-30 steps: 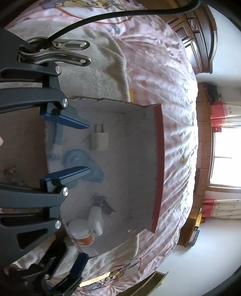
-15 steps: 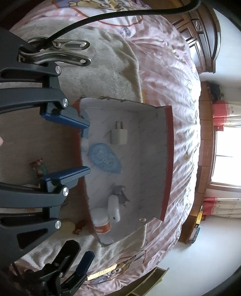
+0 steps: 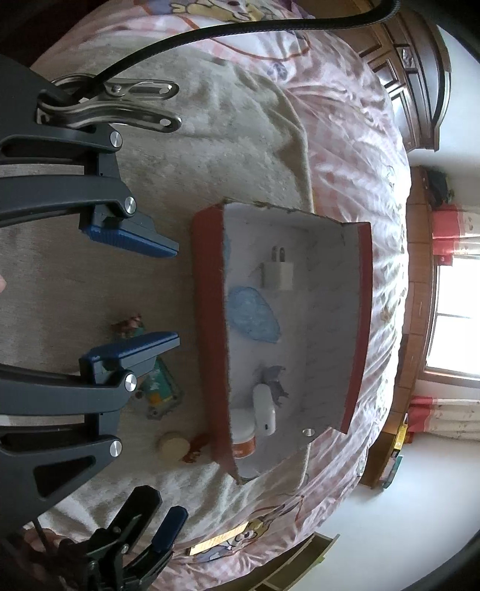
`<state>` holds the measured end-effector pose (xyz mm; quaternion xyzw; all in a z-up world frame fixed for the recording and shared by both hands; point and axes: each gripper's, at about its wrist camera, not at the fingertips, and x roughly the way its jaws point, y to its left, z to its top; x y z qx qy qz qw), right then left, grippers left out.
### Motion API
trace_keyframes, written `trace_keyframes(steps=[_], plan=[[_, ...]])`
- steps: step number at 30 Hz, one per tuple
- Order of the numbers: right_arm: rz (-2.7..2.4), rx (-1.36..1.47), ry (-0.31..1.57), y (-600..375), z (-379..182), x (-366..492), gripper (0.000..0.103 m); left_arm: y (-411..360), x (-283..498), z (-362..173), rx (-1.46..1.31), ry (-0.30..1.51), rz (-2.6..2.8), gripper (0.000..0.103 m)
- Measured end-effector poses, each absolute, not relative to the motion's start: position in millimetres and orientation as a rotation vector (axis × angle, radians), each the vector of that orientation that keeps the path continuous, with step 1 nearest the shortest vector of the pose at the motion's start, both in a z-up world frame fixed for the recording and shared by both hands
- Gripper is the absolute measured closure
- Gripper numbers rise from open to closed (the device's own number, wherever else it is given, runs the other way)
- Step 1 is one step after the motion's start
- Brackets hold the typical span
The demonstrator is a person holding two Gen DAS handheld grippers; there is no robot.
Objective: Organize rigid objects
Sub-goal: 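Withdraw both tools from the box toward the remaining items, then grasp the white crescent-shaped foam piece with the left tool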
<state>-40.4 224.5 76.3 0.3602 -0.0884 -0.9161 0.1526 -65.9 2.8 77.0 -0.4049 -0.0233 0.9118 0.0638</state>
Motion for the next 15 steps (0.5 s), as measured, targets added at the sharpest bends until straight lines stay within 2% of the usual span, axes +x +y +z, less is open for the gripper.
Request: trace_keyframes(steps=[15], plan=[[-2.631,1.122,-0.204,224,51,-26,0.01,6,-47,50,-1.318,-0.082,2.688,0.06]])
